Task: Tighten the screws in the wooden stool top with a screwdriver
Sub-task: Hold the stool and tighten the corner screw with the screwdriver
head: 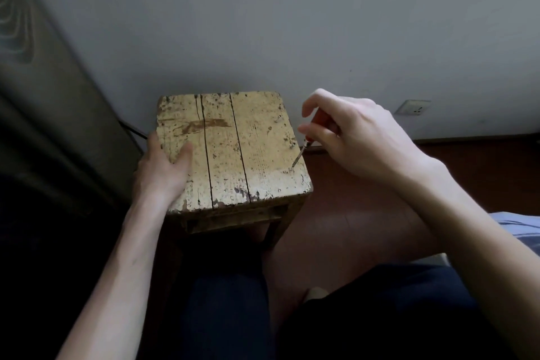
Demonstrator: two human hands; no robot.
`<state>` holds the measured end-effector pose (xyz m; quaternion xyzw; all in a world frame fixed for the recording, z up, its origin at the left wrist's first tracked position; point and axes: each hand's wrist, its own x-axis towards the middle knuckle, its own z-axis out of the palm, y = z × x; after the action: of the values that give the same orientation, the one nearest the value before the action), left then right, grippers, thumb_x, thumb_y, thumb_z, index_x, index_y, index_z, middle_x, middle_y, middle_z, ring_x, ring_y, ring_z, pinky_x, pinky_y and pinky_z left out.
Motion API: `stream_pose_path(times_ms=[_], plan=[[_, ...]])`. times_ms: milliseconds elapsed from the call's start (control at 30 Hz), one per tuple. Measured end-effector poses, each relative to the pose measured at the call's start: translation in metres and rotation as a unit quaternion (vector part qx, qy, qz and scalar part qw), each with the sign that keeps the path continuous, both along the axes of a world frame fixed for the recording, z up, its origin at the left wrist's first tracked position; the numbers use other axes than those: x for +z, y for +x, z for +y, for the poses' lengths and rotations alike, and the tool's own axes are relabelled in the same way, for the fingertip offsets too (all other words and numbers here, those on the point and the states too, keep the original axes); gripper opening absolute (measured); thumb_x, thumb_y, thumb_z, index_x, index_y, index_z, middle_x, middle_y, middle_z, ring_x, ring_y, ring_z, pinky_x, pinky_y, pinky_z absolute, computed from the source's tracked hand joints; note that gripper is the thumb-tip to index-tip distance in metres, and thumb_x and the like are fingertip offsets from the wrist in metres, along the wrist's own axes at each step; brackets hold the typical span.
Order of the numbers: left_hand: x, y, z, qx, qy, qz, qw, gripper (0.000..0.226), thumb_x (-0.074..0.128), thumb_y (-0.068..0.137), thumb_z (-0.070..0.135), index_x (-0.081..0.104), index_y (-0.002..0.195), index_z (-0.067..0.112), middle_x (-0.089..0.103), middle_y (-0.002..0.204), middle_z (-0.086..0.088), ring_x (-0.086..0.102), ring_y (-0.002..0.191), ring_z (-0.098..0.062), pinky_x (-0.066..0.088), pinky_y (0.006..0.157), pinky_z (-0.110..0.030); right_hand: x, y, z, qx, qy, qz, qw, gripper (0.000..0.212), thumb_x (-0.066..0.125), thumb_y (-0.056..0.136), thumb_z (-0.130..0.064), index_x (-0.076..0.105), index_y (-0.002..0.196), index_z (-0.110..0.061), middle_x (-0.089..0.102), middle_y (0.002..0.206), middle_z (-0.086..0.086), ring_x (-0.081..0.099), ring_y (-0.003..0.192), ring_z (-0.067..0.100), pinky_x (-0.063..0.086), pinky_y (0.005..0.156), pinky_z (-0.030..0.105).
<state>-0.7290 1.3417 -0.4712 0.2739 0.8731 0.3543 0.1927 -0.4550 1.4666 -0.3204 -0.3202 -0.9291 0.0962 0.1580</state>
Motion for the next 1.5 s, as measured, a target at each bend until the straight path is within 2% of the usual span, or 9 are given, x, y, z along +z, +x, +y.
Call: stream_pose_path(times_ms=[267, 467, 767, 867, 1000, 1100, 1200, 1367, 1500], plan=[[-0.005, -0.005, 0.002, -0.006, -0.001, 0.002, 1.0, 0.088, 0.044, 0.091, 0.075, 0.02, 0.159, 0.025, 0.046, 0.155, -0.011, 0.047, 0.138, -0.039, 0.039, 0.114, -0.055, 0.008, 0.001, 0.002, 0.03, -0.085, -0.014, 0.996, 0.018, 0.059, 0.097, -0.033, 0.057, 0.115, -0.033, 0.065, 0.092, -0.011, 0.057, 0.079, 0.008, 0.055, 0.077, 0.043], [-0.004, -0.005, 0.002, -0.003, -0.003, 0.008, 1.0, 0.087, 0.046, 0.092, 0.073, 0.021, 0.158, 0.024, 0.047, 0.155, -0.011, 0.049, 0.137, -0.04, 0.04, 0.113, -0.053, 0.008, -0.006, 0.005, 0.048, -0.065, -0.043, 0.996, 0.02, 0.06, 0.099, -0.043, 0.055, 0.114, -0.031, 0.066, 0.092, -0.012, 0.06, 0.086, 0.02, 0.052, 0.074, 0.039], [-0.002, -0.004, 0.002, 0.001, -0.005, 0.003, 1.0, 0.087, 0.044, 0.091, 0.076, 0.021, 0.158, 0.026, 0.048, 0.154, -0.009, 0.052, 0.134, -0.038, 0.044, 0.11, -0.055, -0.004, -0.001, 0.006, 0.014, -0.021, 0.008, 1.0, 0.035, 0.059, 0.097, -0.056, 0.049, 0.101, -0.023, 0.06, 0.075, -0.008, 0.056, 0.072, 0.024, 0.047, 0.063, 0.037], [-0.002, -0.003, 0.001, 0.001, -0.003, 0.005, 1.0, 0.088, 0.043, 0.09, 0.078, 0.019, 0.159, 0.027, 0.046, 0.156, -0.007, 0.05, 0.136, -0.037, 0.043, 0.111, -0.054, -0.005, -0.001, 0.006, 0.009, -0.01, 0.032, 0.999, 0.034, 0.061, 0.096, -0.055, 0.042, 0.092, -0.027, 0.052, 0.068, -0.013, 0.05, 0.064, 0.015, 0.047, 0.06, 0.037], [-0.001, -0.001, 0.001, 0.005, 0.013, 0.011, 1.0, 0.081, 0.047, 0.093, 0.072, 0.023, 0.157, 0.029, 0.053, 0.148, -0.004, 0.057, 0.128, -0.035, 0.047, 0.102, -0.046, -0.006, -0.005, 0.006, 0.029, 0.002, 0.033, 0.999, 0.024, 0.06, 0.099, -0.048, 0.054, 0.107, -0.026, 0.06, 0.083, -0.015, 0.05, 0.071, 0.012, 0.053, 0.063, 0.04], [-0.001, 0.0, 0.002, 0.012, 0.022, 0.011, 1.0, 0.076, 0.05, 0.094, 0.069, 0.027, 0.155, 0.03, 0.057, 0.144, -0.002, 0.059, 0.124, -0.034, 0.046, 0.095, -0.041, -0.007, -0.005, 0.006, 0.04, -0.014, 0.051, 0.998, 0.02, 0.061, 0.1, -0.046, 0.057, 0.106, -0.027, 0.058, 0.08, -0.016, 0.05, 0.069, 0.009, 0.052, 0.062, 0.04], [-0.002, -0.002, 0.001, 0.008, 0.02, 0.002, 1.0, 0.079, 0.048, 0.093, 0.072, 0.023, 0.156, 0.032, 0.054, 0.147, -0.001, 0.059, 0.125, -0.033, 0.047, 0.099, -0.045, -0.005, 0.001, 0.009, 0.065, -0.059, 0.051, 0.995, 0.014, 0.06, 0.1, -0.041, 0.056, 0.11, -0.031, 0.057, 0.079, -0.019, 0.054, 0.07, 0.009, 0.048, 0.062, 0.035], [-0.003, -0.002, 0.002, 0.007, 0.003, 0.01, 1.0, 0.082, 0.045, 0.091, 0.076, 0.021, 0.156, 0.031, 0.054, 0.148, -0.003, 0.061, 0.123, -0.035, 0.05, 0.097, -0.048, 0.0, 0.012, 0.017, 0.09, -0.091, 0.025, 0.991, 0.021, 0.057, 0.1, -0.041, 0.058, 0.119, -0.033, 0.069, 0.092, -0.017, 0.06, 0.077, 0.001, 0.044, 0.067, 0.02], [-0.003, -0.001, 0.002, 0.011, 0.003, 0.011, 1.0, 0.08, 0.045, 0.091, 0.076, 0.023, 0.154, 0.033, 0.057, 0.145, -0.002, 0.062, 0.12, -0.034, 0.051, 0.096, -0.048, -0.001, 0.011, 0.017, 0.082, -0.064, 0.029, 0.994, 0.026, 0.058, 0.098, -0.043, 0.061, 0.116, -0.024, 0.068, 0.083, -0.013, 0.053, 0.068, 0.007, 0.042, 0.063, 0.026]])
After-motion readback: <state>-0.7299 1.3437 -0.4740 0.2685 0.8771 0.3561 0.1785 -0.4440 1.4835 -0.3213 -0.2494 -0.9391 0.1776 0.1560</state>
